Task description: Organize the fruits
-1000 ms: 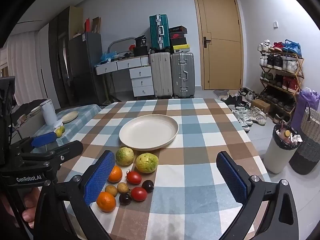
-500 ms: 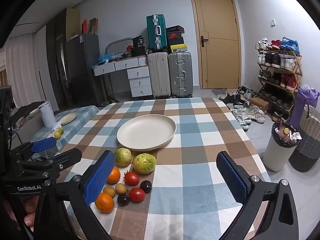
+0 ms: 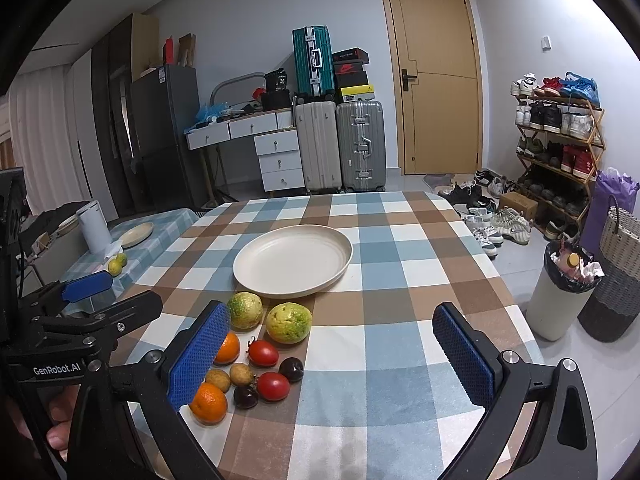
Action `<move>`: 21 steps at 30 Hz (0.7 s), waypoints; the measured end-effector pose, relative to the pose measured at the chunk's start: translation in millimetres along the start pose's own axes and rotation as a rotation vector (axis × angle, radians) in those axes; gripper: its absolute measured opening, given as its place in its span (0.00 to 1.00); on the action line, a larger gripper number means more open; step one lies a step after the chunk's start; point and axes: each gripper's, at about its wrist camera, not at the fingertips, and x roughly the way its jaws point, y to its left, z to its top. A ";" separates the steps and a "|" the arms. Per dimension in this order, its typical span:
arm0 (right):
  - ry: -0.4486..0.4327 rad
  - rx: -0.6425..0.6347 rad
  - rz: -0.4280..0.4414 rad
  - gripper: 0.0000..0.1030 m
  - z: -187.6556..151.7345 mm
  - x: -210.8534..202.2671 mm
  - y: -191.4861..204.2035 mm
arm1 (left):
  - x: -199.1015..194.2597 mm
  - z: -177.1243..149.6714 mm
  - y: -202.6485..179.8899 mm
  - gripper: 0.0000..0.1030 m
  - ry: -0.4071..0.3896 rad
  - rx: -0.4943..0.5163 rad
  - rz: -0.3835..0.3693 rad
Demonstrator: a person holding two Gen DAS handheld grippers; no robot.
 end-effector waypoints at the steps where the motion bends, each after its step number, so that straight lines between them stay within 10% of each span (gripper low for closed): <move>1: 0.000 0.000 0.000 1.00 0.2 -0.3 0.0 | -0.1 -0.2 -0.1 0.99 0.000 0.001 0.000; 21: 0.007 0.006 -0.001 1.00 -2.6 -0.2 -1.4 | 1.5 -3.0 2.8 0.99 0.014 -0.006 -0.012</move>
